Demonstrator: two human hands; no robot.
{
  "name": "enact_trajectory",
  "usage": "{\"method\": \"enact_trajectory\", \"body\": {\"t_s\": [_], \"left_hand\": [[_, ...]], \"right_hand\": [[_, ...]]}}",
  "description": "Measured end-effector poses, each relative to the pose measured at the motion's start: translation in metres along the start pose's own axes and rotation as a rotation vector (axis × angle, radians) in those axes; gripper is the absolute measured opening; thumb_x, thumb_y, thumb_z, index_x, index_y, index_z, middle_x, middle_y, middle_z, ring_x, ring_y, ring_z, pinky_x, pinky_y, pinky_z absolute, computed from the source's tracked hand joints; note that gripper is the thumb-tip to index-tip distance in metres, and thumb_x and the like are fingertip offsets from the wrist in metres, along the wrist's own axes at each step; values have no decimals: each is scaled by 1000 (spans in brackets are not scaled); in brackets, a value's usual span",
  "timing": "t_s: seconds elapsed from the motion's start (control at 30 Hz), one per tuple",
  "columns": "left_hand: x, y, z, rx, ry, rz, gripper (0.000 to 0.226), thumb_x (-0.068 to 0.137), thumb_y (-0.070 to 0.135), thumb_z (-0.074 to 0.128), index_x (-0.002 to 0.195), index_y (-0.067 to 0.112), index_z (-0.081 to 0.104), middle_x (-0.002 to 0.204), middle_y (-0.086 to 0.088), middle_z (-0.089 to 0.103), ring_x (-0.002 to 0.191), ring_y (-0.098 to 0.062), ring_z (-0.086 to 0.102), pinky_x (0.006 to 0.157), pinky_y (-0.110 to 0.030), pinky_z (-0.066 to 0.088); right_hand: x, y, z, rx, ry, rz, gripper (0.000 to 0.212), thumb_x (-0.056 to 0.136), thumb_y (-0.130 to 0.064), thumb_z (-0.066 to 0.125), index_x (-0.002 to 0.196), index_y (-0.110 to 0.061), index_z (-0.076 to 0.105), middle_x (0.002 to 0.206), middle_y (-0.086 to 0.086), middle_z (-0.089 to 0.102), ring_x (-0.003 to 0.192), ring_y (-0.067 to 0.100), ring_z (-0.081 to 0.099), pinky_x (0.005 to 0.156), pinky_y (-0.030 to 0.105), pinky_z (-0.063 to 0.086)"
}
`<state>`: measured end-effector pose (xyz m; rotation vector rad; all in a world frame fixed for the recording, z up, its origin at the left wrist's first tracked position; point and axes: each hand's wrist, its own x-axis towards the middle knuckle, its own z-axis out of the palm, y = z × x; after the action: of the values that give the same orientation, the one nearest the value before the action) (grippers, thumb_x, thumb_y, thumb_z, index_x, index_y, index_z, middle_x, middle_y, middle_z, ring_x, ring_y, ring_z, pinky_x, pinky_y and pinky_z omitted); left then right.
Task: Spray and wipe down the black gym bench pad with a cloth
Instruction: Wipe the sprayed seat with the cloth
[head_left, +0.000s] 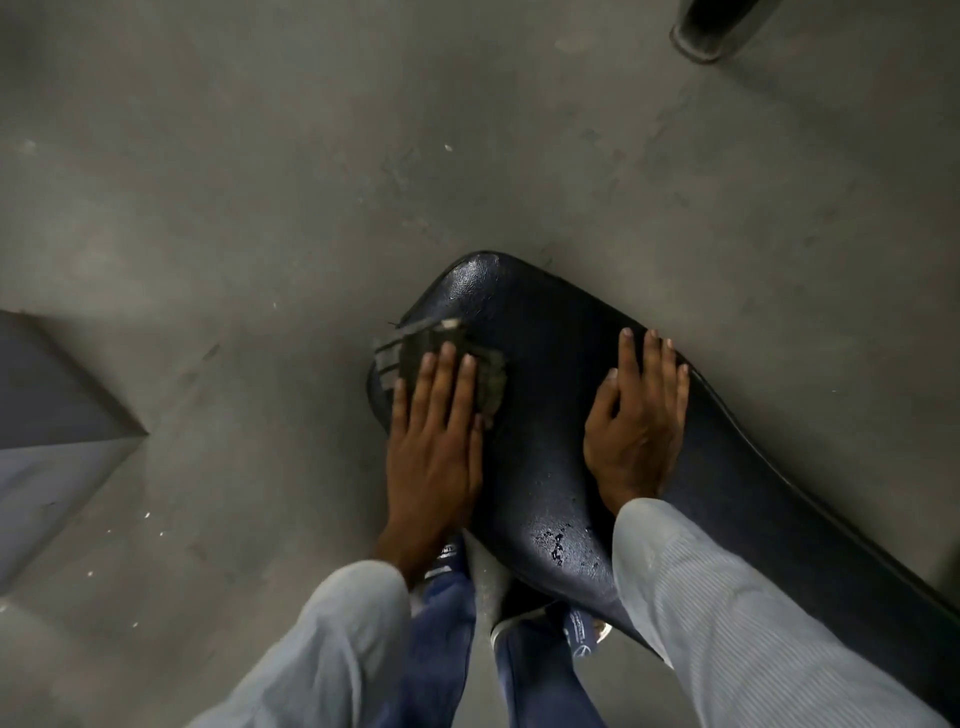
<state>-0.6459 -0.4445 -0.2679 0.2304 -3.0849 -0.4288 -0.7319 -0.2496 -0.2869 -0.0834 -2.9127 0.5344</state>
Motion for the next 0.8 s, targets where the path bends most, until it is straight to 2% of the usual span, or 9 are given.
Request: {"method": "enact_trajectory", "body": {"t_s": [0.1, 0.17, 0.27, 0.33, 0.4, 0.5, 0.57, 0.73, 0.8], "left_hand": [[44, 6, 3, -12, 58, -174, 62, 112, 33, 31, 170, 12, 27, 179, -12, 19, 167, -30, 16, 134, -56, 13], [79, 23, 7, -44, 73, -222, 63, 112, 33, 32, 170, 11, 26, 179, -14, 18, 167, -32, 16, 135, -56, 11], [89, 49, 14, -64, 30, -101, 65, 111, 34, 37, 170, 11, 25, 179, -13, 15, 167, -32, 11, 135, -56, 9], [60, 56, 14, -56, -27, 45, 66, 111, 35, 39, 171, 12, 22, 180, -11, 12, 168, -29, 8, 134, -57, 11], [18, 48, 11, -48, -57, 104, 66, 112, 36, 39, 172, 14, 20, 181, -9, 10, 168, -27, 7, 134, -56, 14], [-37, 21, 7, -27, -43, -3, 63, 112, 35, 38, 171, 16, 25, 180, -8, 14, 168, -26, 12, 133, -57, 18], [-38, 11, 6, -15, -10, -88, 62, 111, 33, 39, 169, 16, 30, 179, -9, 19, 167, -27, 15, 132, -59, 20], [51, 23, 9, -50, 100, -319, 62, 111, 34, 36, 170, 16, 28, 179, -11, 17, 167, -30, 14, 134, -59, 10], [73, 29, 13, -52, 99, -355, 62, 112, 34, 35, 170, 16, 26, 180, -11, 15, 167, -30, 13, 134, -59, 7]], "right_hand": [[0, 0, 0, -6, -1, 2, 49, 113, -23, 43, 162, -17, 47, 171, 14, 41, 162, 32, 34, 134, 51, 22], [0, -1, 0, -8, 5, -2, 50, 113, -21, 45, 162, -16, 48, 171, 14, 42, 161, 32, 35, 134, 51, 22], [0, -1, 0, -9, 6, -5, 50, 111, -19, 47, 162, -16, 49, 170, 15, 43, 161, 33, 36, 134, 51, 23], [1, -1, -1, -13, 4, 0, 50, 111, -19, 47, 161, -16, 49, 170, 15, 44, 160, 33, 37, 133, 53, 25], [1, -2, -2, -7, 3, -1, 50, 111, -20, 46, 161, -16, 49, 170, 15, 43, 160, 33, 37, 133, 54, 25], [1, -2, -1, -11, 2, -6, 50, 112, -20, 46, 162, -16, 49, 170, 15, 42, 161, 33, 36, 133, 54, 25], [0, -1, 0, -17, -1, -1, 49, 113, -21, 45, 162, -16, 49, 171, 14, 42, 161, 33, 35, 133, 54, 25], [1, -2, 0, -19, 1, 3, 49, 112, -21, 44, 161, -16, 49, 171, 14, 42, 161, 32, 36, 133, 53, 24], [1, -1, 1, -23, 7, 1, 50, 112, -20, 45, 161, -16, 49, 170, 14, 43, 161, 33, 36, 133, 53, 25]]}}
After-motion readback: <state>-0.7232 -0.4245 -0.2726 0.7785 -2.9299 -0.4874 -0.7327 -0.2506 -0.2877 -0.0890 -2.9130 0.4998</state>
